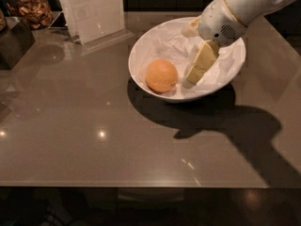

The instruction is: Pick orange from white bowl

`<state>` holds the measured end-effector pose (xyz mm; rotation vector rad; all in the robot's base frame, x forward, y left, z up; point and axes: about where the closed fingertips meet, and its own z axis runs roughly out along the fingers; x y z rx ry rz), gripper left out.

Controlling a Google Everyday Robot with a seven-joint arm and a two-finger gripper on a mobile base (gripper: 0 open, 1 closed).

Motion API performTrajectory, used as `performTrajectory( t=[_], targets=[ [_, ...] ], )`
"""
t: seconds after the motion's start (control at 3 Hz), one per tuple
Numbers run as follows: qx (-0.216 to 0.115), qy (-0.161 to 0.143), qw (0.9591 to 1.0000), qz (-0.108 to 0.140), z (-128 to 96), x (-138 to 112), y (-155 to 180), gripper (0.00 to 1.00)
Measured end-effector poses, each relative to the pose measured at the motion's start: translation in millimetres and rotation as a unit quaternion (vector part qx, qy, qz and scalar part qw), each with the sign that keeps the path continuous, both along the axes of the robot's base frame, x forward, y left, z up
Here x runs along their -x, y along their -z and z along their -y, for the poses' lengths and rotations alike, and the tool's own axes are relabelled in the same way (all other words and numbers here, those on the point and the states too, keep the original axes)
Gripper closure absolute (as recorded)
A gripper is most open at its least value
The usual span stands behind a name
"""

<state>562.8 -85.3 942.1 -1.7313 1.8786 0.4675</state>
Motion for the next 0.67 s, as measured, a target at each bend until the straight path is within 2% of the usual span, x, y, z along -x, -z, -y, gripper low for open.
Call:
performTrajectory(
  t=[0.33, 0.67],
  targets=[
    [-0.017, -0.02, 0.9996, -0.015, -17.7, -17.1, 14.3, 0.0],
    [-0.017, -0.02, 0.9995, -0.016, -18.2, -18.4, 15.6, 0.19]
  ],
)
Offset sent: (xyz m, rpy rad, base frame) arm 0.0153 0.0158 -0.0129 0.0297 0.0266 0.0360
